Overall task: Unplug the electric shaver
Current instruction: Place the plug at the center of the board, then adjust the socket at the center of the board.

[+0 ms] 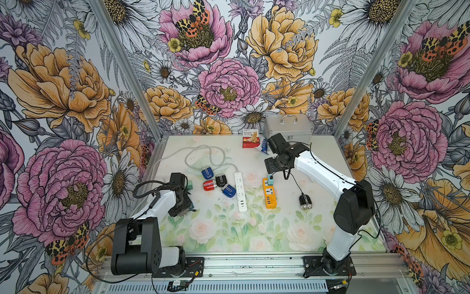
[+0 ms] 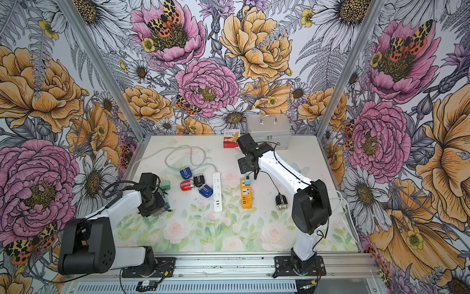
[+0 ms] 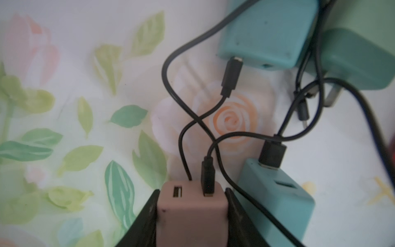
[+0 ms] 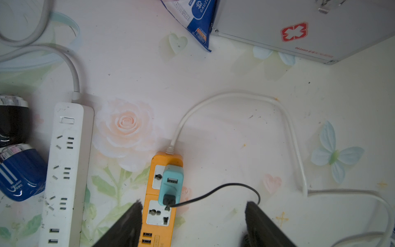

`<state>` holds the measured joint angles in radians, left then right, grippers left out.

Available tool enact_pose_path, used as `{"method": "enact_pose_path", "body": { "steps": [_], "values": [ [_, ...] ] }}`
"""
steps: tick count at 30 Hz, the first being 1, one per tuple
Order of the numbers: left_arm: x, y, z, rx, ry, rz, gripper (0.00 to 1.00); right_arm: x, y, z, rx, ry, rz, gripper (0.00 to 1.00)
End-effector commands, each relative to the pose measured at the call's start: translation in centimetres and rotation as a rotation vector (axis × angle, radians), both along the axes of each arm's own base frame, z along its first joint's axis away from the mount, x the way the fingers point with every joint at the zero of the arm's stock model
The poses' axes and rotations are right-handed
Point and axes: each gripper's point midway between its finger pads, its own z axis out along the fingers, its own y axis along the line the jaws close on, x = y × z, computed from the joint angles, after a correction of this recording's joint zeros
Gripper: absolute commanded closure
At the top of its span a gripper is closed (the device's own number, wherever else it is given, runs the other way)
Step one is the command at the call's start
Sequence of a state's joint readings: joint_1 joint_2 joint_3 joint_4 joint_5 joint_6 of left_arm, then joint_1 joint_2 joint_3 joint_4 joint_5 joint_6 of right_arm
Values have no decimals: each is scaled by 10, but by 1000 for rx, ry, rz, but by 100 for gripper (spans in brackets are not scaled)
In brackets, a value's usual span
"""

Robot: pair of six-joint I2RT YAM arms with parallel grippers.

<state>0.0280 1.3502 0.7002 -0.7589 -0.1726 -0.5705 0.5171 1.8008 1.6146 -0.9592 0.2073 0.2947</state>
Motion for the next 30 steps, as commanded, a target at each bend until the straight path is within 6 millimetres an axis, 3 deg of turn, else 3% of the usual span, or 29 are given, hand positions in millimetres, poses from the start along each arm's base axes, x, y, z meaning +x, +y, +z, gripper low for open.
{"method": "enact_pose_path", "body": {
  "steps": [1,5,9,13,17,20,24,26,30],
  "values": [
    [4,7,-1,29,-5,18,55,7,8,1,7,-8,17,23],
    [2,7,0,27,-12,30,43,8,10,0,6,-5,20,23],
    [4,7,16,24,-81,55,33,10,10,-2,8,1,21,23],
    [11,12,56,62,-189,93,31,9,12,-1,22,5,20,22],
    [39,-1,109,51,-347,65,30,6,11,5,31,-5,19,23],
    [75,-24,140,41,-402,-35,30,2,10,8,43,-4,15,23],
    [134,-77,168,65,-413,-306,30,-10,12,2,86,32,4,25],
    [159,-106,175,61,-416,-445,30,-16,11,-4,101,57,-23,27],
    [196,-157,170,-44,-404,-650,31,-25,11,-14,130,91,-86,34]
  ]
}}
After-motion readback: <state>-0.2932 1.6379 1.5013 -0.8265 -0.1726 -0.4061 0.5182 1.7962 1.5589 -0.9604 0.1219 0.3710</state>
